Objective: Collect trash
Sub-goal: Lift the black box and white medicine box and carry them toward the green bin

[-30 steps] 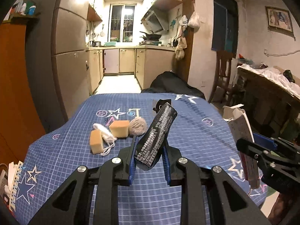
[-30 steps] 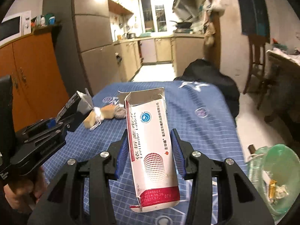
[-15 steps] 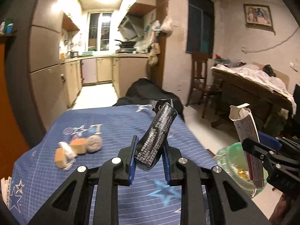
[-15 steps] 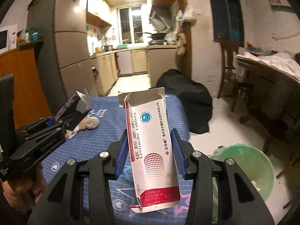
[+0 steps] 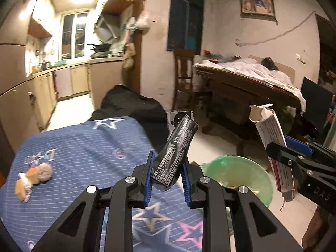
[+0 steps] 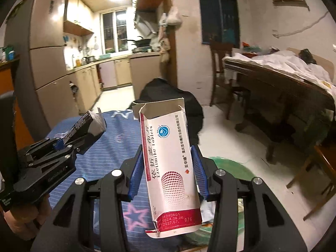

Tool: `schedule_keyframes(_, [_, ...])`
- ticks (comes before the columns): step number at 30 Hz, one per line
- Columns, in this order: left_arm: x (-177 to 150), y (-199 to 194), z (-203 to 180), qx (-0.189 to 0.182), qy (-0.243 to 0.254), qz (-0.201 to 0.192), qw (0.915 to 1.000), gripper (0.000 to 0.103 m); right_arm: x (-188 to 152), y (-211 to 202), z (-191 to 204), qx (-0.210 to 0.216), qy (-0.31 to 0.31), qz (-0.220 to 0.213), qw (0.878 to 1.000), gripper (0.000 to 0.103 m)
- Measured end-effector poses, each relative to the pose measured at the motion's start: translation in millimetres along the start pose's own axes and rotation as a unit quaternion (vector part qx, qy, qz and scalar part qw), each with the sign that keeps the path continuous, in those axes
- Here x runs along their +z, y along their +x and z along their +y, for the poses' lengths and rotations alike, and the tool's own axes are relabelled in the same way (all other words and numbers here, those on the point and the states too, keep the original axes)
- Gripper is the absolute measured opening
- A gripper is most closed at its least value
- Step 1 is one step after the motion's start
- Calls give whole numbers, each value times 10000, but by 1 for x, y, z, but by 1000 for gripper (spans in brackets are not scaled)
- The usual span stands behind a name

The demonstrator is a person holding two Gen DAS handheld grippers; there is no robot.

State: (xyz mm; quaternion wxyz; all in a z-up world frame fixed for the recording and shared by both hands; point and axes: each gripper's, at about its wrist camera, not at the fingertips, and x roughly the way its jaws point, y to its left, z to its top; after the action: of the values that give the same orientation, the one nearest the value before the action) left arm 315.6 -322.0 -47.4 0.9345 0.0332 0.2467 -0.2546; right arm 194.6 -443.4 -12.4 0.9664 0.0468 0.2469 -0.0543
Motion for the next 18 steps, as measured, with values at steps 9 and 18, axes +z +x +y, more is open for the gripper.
schedule_keyframes(9, [5, 54, -66, -511, 345, 342, 9975, 25, -7, 16, -49, -279, 255, 382, 9986, 42])
schedule_keyframes(18, [1, 109, -95, -658, 455, 777, 9938, 25, -18, 42, -92, -409, 585, 972, 9927, 42])
